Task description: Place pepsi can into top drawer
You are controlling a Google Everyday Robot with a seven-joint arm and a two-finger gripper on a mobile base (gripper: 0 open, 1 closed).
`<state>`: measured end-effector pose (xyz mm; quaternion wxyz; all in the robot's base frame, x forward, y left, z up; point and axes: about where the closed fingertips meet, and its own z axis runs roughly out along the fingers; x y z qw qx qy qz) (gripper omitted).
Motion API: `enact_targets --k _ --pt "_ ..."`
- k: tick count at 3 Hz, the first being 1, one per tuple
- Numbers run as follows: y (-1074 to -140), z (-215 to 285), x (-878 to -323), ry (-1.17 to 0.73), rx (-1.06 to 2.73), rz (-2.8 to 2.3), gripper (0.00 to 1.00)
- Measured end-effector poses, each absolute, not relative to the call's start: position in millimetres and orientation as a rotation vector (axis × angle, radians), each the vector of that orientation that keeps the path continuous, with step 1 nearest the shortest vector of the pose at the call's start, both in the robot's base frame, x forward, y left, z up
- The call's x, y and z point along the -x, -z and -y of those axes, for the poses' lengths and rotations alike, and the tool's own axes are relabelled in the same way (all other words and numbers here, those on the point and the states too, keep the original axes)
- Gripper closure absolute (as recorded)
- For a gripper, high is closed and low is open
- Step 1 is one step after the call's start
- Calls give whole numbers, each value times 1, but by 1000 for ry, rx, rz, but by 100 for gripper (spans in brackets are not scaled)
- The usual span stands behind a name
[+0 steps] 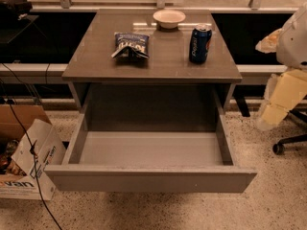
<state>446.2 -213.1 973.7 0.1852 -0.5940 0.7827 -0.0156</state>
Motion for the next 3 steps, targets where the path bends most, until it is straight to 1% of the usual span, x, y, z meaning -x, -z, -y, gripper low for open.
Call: enact_targets --k 2,3 --pt "-970 205 -495 -79 1485 -2119 0" --pt "-965 215 -523 -101 1423 -2111 0"
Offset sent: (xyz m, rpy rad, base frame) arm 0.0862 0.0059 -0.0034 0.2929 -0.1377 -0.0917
